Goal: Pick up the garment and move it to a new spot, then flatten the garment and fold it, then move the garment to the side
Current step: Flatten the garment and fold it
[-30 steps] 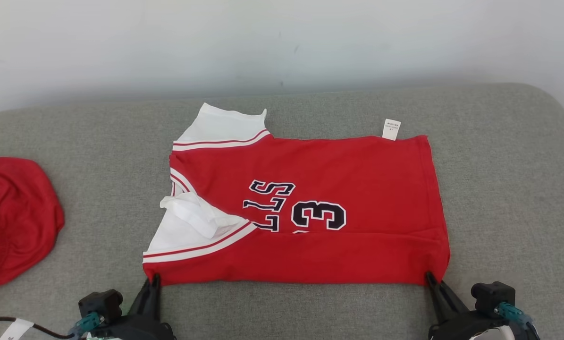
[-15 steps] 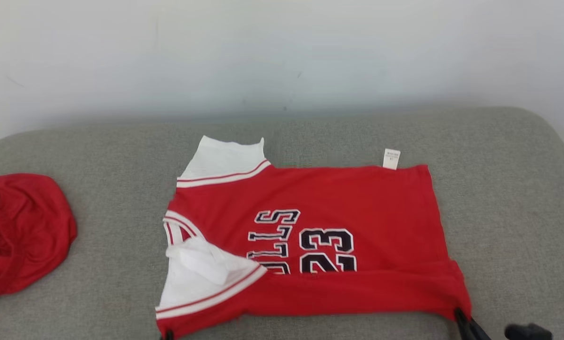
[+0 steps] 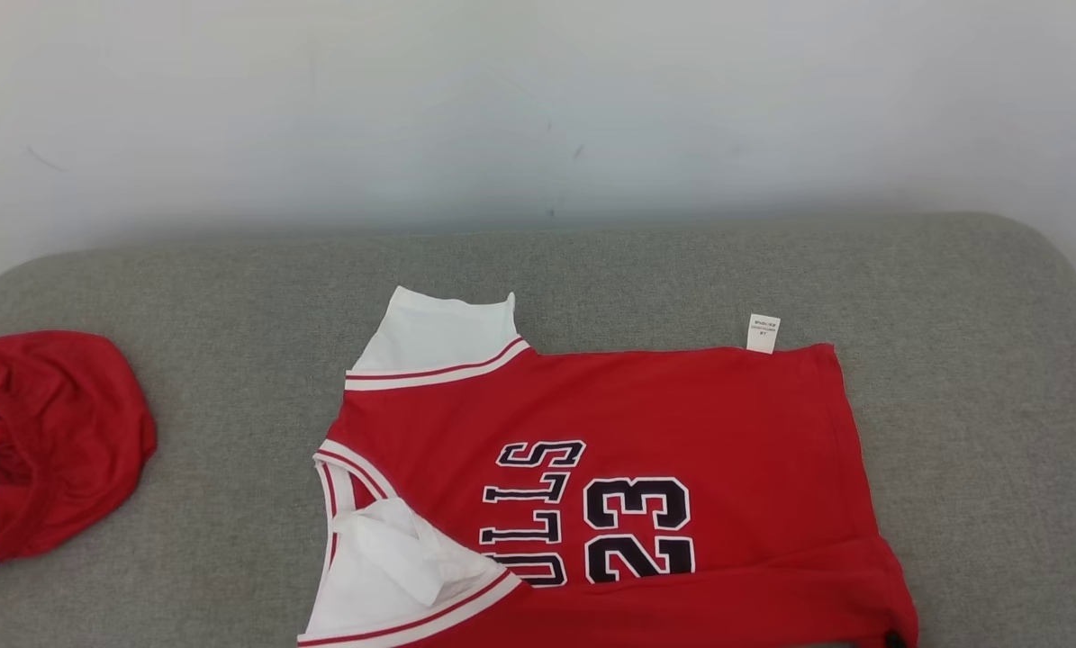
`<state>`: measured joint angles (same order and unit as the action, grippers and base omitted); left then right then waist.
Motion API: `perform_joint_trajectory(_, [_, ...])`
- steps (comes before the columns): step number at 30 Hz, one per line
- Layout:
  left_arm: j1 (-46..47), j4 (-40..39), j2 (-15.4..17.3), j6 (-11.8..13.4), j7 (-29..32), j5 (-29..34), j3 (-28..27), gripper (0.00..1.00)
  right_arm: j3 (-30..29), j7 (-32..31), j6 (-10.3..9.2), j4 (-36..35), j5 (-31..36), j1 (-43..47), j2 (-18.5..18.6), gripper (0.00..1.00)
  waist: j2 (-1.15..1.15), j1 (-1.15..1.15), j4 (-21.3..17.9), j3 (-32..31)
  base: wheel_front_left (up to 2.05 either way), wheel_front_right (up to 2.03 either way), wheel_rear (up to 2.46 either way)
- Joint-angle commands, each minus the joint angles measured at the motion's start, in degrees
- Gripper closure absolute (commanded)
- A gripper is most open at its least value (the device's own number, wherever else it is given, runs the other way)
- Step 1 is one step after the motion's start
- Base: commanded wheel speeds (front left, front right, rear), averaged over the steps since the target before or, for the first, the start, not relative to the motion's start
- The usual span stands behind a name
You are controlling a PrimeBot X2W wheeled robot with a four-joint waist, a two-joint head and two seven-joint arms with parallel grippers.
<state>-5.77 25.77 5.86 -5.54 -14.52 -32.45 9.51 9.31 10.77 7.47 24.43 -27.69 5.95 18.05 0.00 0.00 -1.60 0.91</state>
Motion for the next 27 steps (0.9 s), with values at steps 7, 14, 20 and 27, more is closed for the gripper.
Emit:
perform_joint_trajectory(7, [0.7, 0.4, 0.5, 0.6, -0.5, 1.9, 0.3, 0.00, -1.0, 0.7, 0.07, -0.3, -1.1, 0.8, -1.6, 0.00, 0.00, 0.00, 0.5, -0.4, 0.00, 0.00, 0.00])
perform_joint_trajectory(14, [-1.2, -8.9, 0.5, 2.0, -0.6, 9.1, -5.1, 0.00, -2.9, 3.8, 0.07, -4.8, -0.6, 0.1, -3.0, 0.00, 0.00, 0.00, 0.5, 0.3, 0.00, 0.00, 0.00])
perform_joint_trajectory(20, [-3.1, -17.5, -1.5, 2.9, -0.6, 18.4, -9.4, 0.00, -6.5, 4.5, 0.08, -9.3, 2.7, -0.3, -7.3, 0.00, 0.00, 0.00, 1.0, 1.1, 0.00, 0.00, 0.00])
perform_joint_trajectory(27, [-1.5, -18.5, -2.9, 1.7, -0.6, 21.0, -11.8, 0.00, -9.0, 4.5, 0.08, -13.4, 7.9, 1.4, -12.1, 0.00, 0.00, 0.00, 1.5, 2.4, 0.00, 0.00, 0.00])
